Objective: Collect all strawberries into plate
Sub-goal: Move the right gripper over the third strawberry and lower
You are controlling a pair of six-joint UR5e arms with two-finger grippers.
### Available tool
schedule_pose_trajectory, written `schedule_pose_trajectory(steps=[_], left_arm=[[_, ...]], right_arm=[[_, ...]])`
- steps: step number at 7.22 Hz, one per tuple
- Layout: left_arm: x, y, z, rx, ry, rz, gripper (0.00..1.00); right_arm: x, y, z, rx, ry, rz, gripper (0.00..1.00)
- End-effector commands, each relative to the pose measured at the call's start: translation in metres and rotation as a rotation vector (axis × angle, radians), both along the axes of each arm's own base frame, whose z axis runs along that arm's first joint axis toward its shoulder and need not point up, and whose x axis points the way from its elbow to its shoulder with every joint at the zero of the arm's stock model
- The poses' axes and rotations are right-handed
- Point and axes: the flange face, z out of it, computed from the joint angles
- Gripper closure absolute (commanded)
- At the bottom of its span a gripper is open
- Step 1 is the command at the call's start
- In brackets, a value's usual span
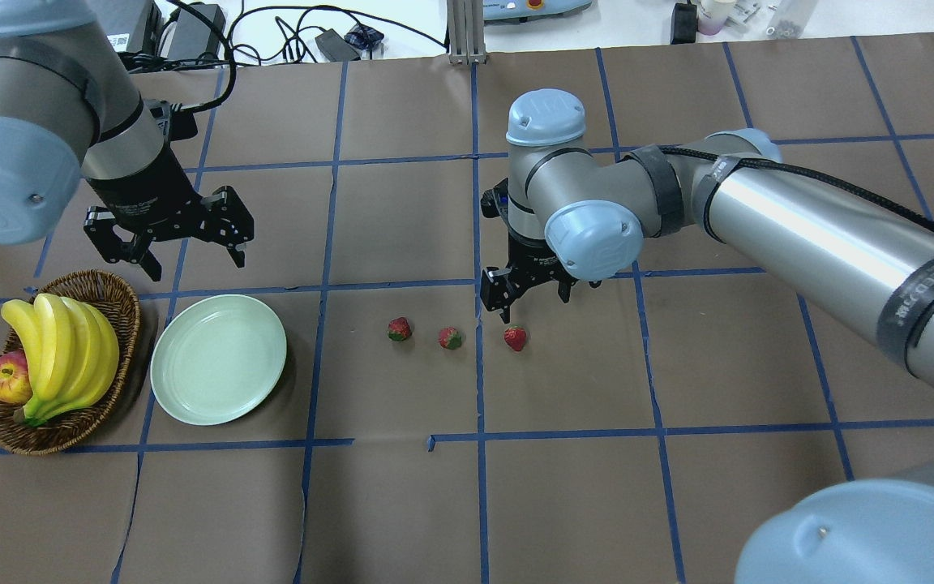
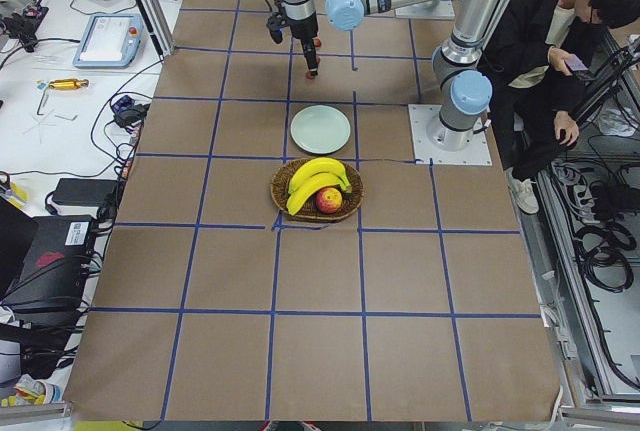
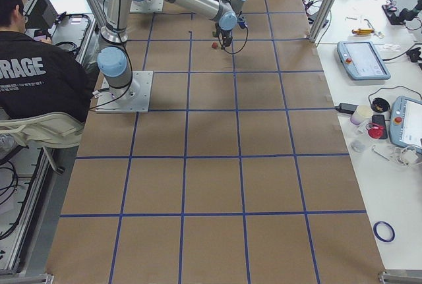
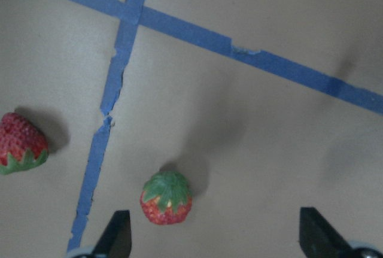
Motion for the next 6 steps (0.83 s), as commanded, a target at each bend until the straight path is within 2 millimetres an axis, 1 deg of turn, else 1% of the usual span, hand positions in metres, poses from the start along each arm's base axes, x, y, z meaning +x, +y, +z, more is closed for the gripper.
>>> schedule_pose_trajectory(steps=[1, 2, 3, 4, 5, 6], left_arm=[[-0.0005, 0.0009, -0.0034, 0.005, -0.001, -0.004, 0.0], [-0.0006, 0.0012, -0.0041, 0.007, 0.001, -0.002, 0.0], [-0.0006, 0.0012, -0.0041, 0.007, 0.001, -0.002, 0.0], [-0.0007, 0.0017, -0.0049, 0.01, 0.001, 0.0, 0.0], [-0.0007, 0.0017, -0.0049, 0.01, 0.001, 0.0, 0.0], [-0.0007, 0.002, -0.0056, 0.011, 0.001, 0.0, 0.0]], right_arm=[[0.0042, 0.0014, -0.0199, 0.033, -0.01, -0.004, 0.0], [0.0102, 0.0029, -0.0218, 0.05, -0.058, -0.018, 0.02], [0.0106, 0.0024, -0.0259, 0.053, -0.059, -0.018, 0.04], [0.0098, 0.0019, -0.0259, 0.053, -0.059, -0.02, 0.23], [0.0099, 0.0016, -0.0255, 0.053, -0.058, -0.023, 0.78], [0.0098, 0.0017, -0.0256, 0.055, -0.057, -0.024, 1.0]])
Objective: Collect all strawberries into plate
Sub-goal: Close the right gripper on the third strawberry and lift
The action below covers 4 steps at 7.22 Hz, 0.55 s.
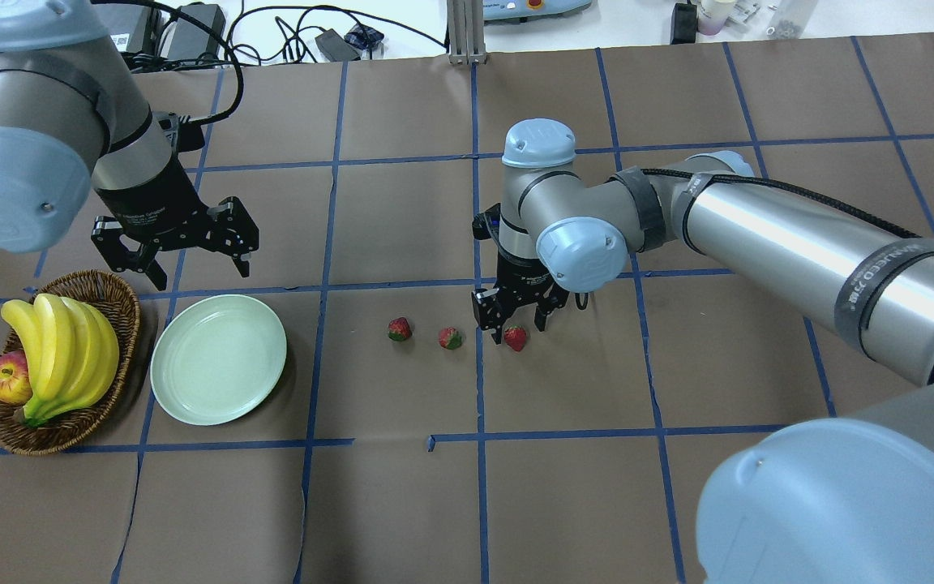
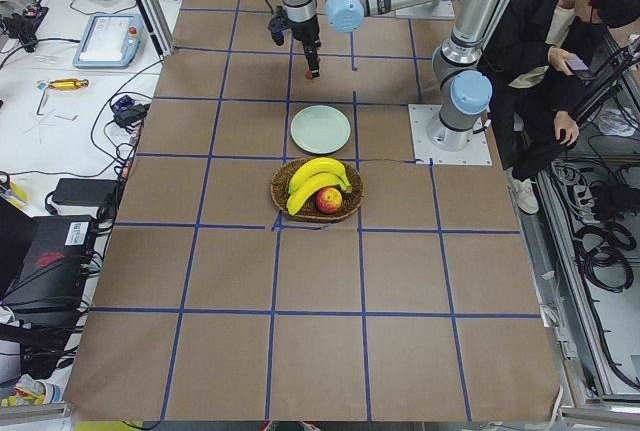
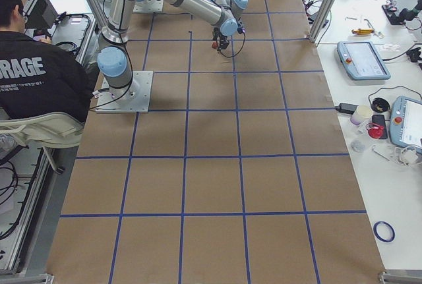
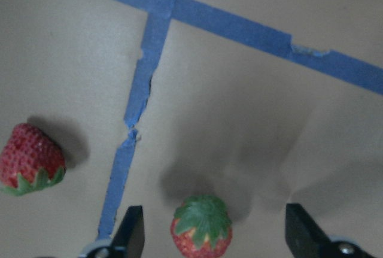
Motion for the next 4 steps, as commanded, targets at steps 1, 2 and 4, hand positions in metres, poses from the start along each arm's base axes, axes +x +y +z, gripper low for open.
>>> schedule_pose_trajectory(steps=[1, 2, 4], left_arm=[[0.0, 0.001, -0.002, 0.003, 0.0, 0.0, 0.0], [0.0, 0.001, -0.003, 0.005, 0.0, 0.0, 0.0], [-0.001, -0.001, 0.005, -0.013, 0.002, -0.012, 0.0]], right_arm=[[0.0, 0.0, 0.001, 0.003, 0.016, -0.047, 1.0], [-0.001, -0.001, 0.004, -0.003, 0.023, -0.059, 1.0], [0.0, -0.01, 0.031, -0.059, 0.024, -0.06, 1.0]])
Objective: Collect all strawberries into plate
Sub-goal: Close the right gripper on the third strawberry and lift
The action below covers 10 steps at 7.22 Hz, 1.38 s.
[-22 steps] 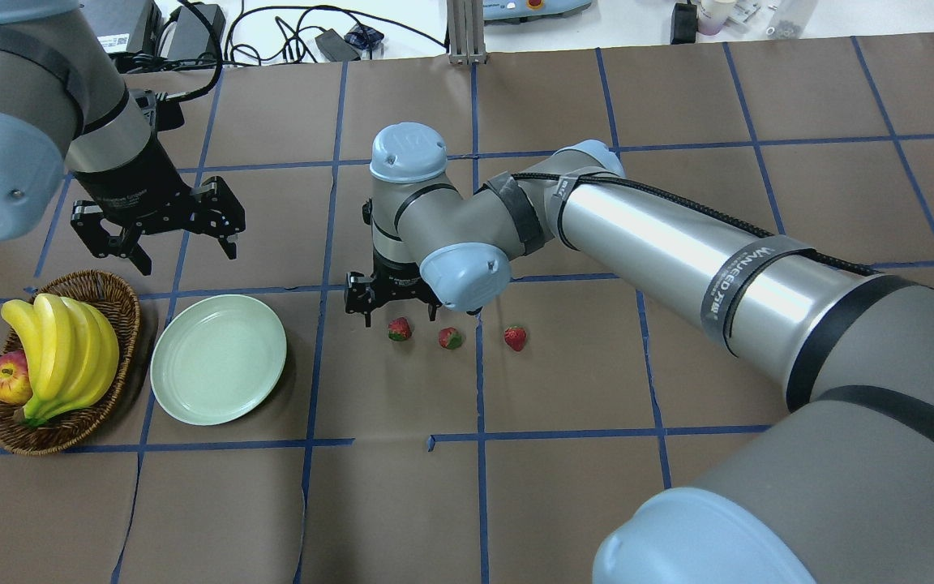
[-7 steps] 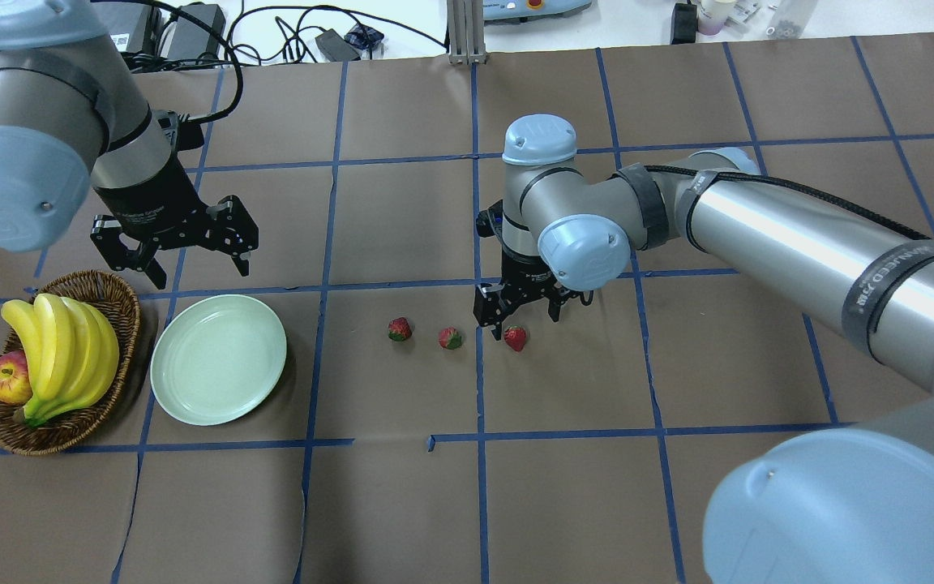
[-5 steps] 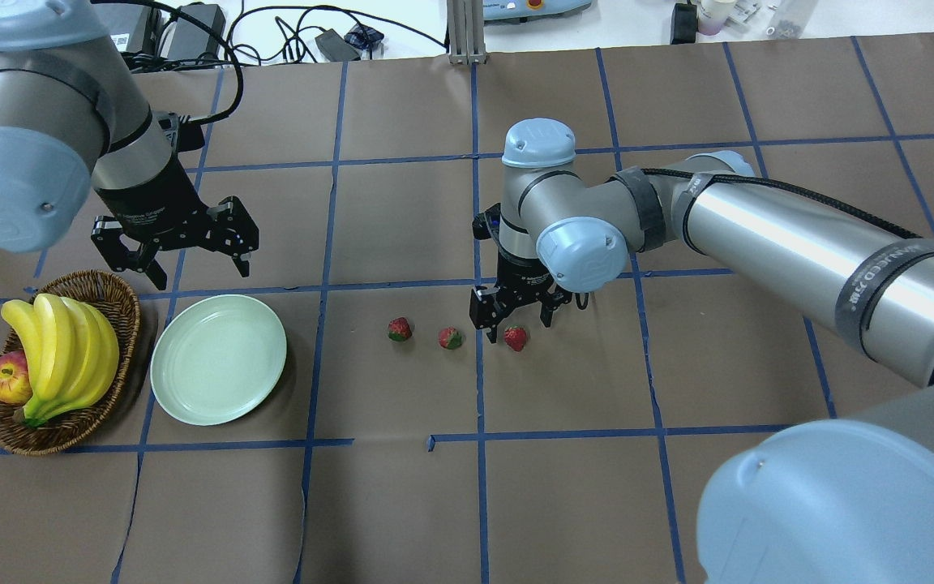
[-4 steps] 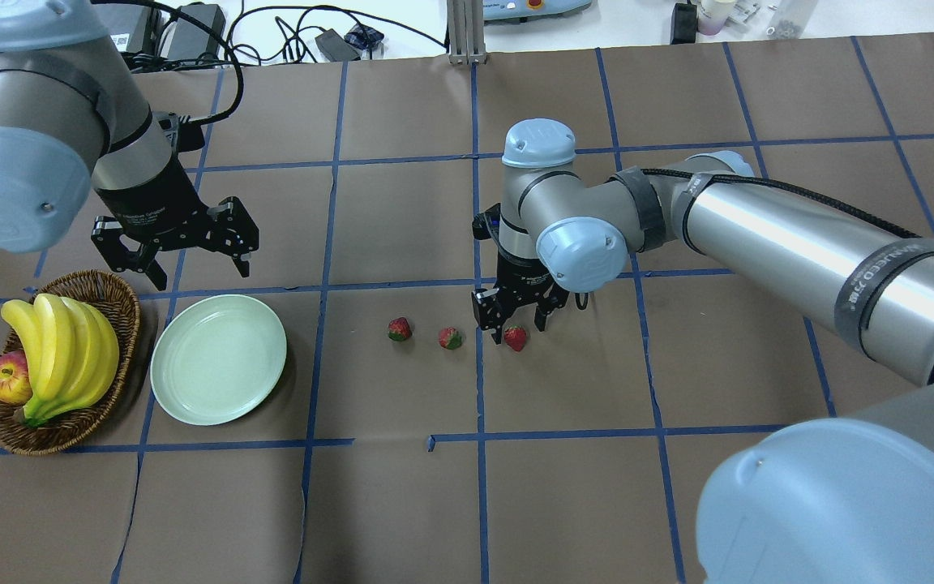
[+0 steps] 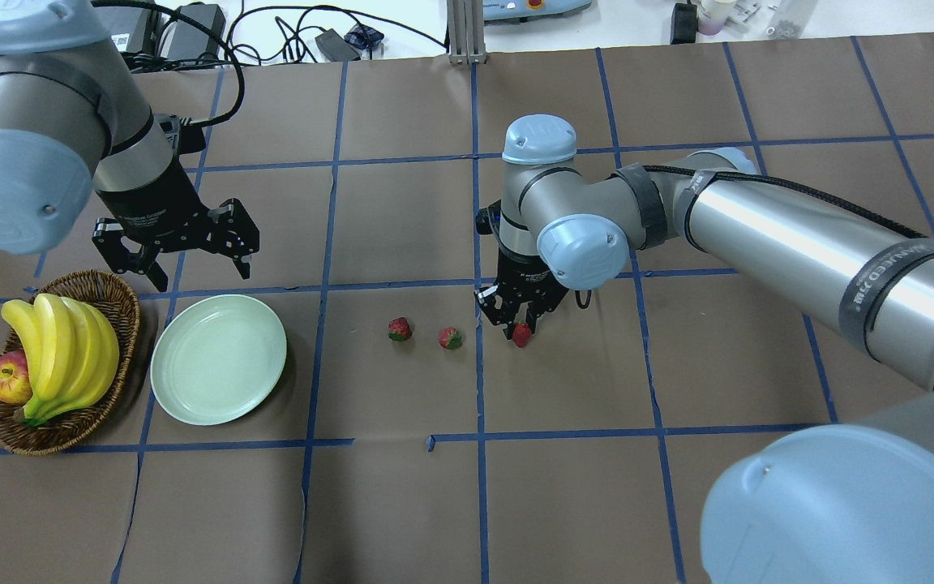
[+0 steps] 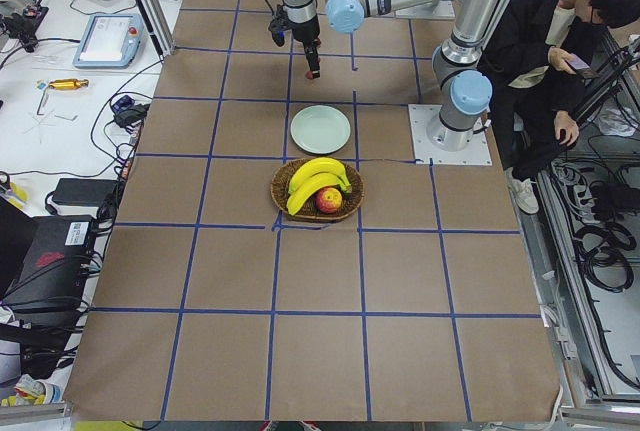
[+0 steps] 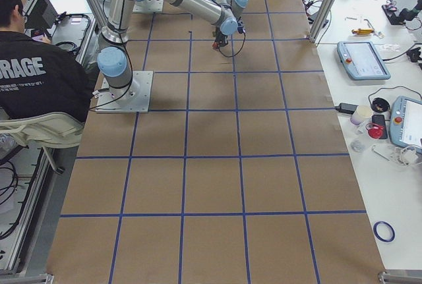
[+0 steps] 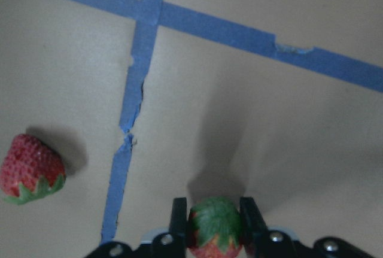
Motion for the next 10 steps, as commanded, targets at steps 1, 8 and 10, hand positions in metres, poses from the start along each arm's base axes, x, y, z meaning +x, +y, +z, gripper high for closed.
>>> schedule_pose_trajectory(steps=[1, 8, 10], left_arm=[[0.0, -0.002, 0.005, -0.012, 0.001, -0.006, 0.0], [0.006, 0.002, 0.017, -0.04, 0.028, 0.02, 0.0], [0.004, 0.003, 0.013, -0.031, 0.033, 0.019, 0.0]], right_arm=[[0.003, -0.022, 0.054, -0.11, -0.006, -0.002, 1.0], [0.113, -0.017, 0.086, -0.255, -0.026, -0.039, 1.0], [0.131, -0.01, 0.056, -0.217, -0.021, -0.012, 1.0]])
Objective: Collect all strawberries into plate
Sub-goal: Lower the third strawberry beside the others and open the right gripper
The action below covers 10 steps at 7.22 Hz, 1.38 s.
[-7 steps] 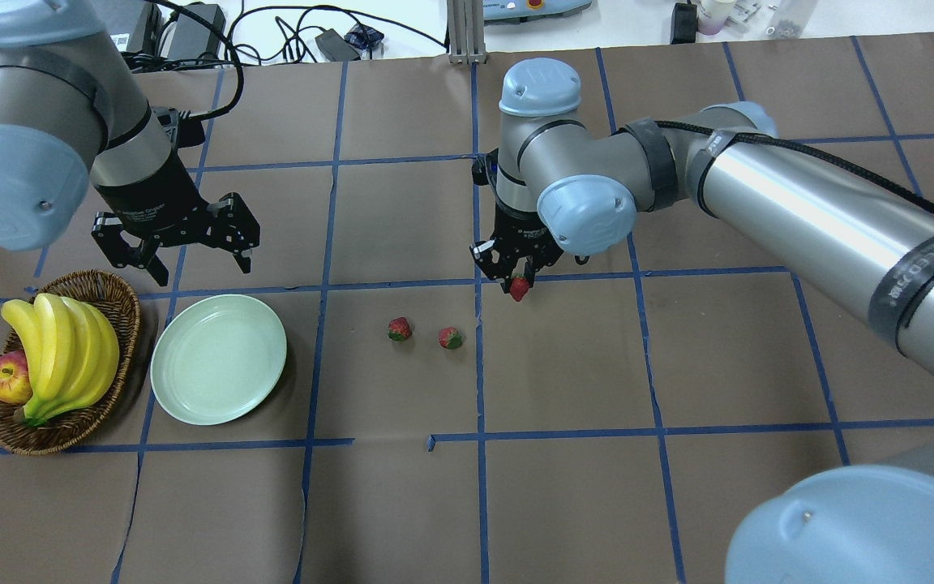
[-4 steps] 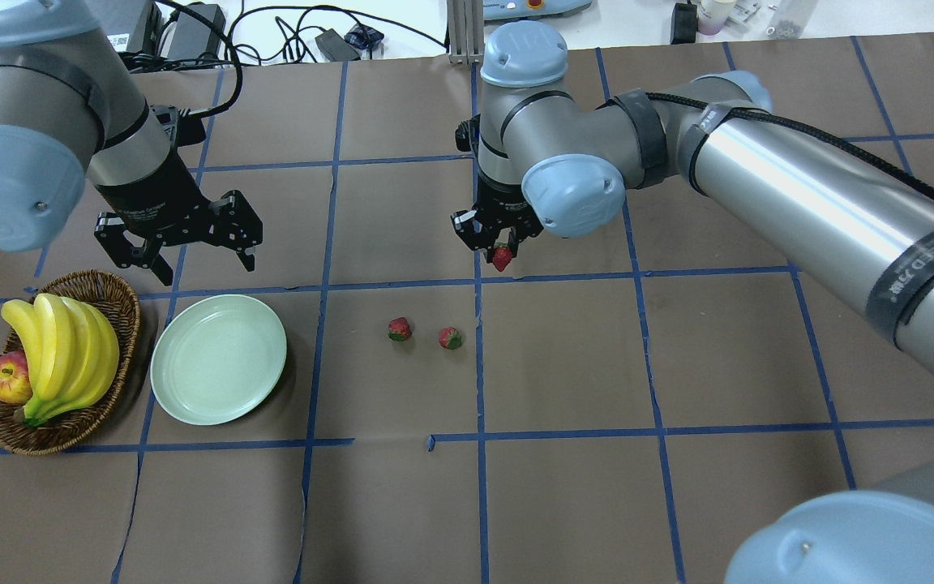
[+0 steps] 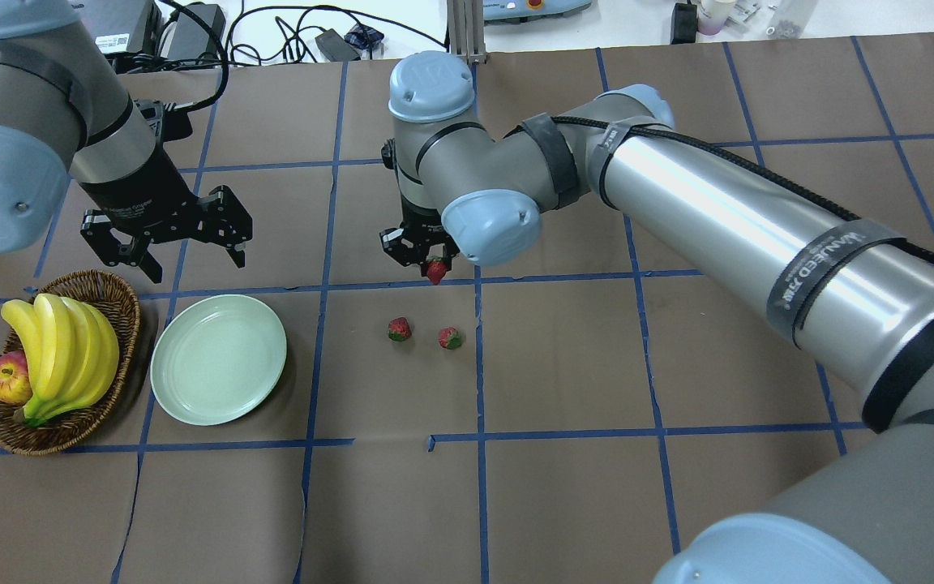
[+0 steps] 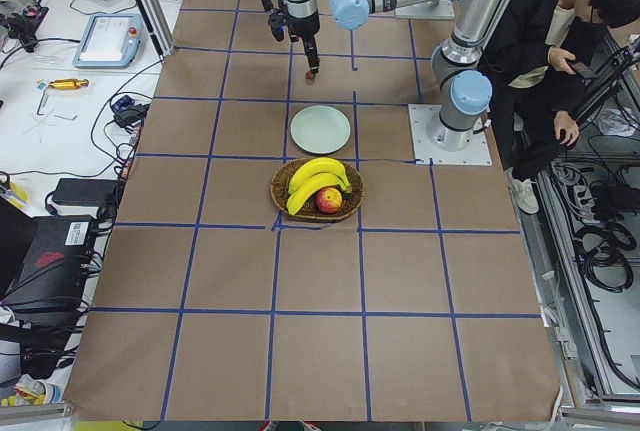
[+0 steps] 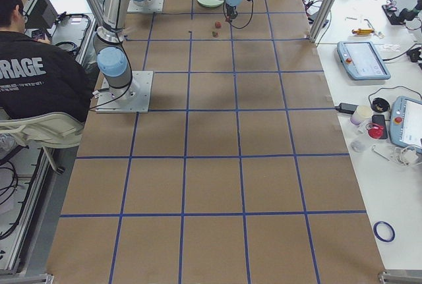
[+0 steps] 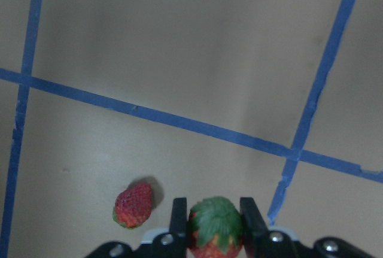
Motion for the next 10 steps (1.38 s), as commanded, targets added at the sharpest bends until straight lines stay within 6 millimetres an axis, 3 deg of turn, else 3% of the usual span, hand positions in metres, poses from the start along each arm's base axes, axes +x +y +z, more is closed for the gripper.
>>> schedule_pose_trajectory(steps=[1, 2, 3, 4, 5, 7, 10], left_arm=[[-0.002, 0.002, -0.005, 0.01, 0.003, -0.001, 0.0], [-0.002, 0.002, -0.006, 0.014, 0.003, -0.001, 0.0], [-0.003, 0.002, -0.007, 0.019, 0.003, -0.001, 0.0], [-0.002, 0.002, -0.009, 0.022, 0.002, -0.002, 0.0], [-0.002, 0.0, -0.012, 0.028, 0.005, -0.002, 0.0], [-0.002, 0.0, -0.013, 0.034, 0.004, -0.002, 0.0], [-0.003, 0.001, -0.014, 0.037, 0.004, -0.002, 0.0]], right_arm=[[0.016, 0.008, -0.029, 0.064, -0.04, 0.013, 1.0], [0.017, 0.007, -0.042, 0.082, -0.037, 0.015, 1.0], [0.017, 0.008, -0.047, 0.092, -0.034, 0.017, 0.94], [0.015, 0.011, -0.059, 0.111, -0.023, 0.021, 0.78], [0.013, 0.015, -0.066, 0.125, -0.016, 0.022, 0.73], [0.013, 0.017, -0.068, 0.13, -0.015, 0.023, 0.52], [0.013, 0.017, -0.066, 0.127, -0.017, 0.025, 0.01]])
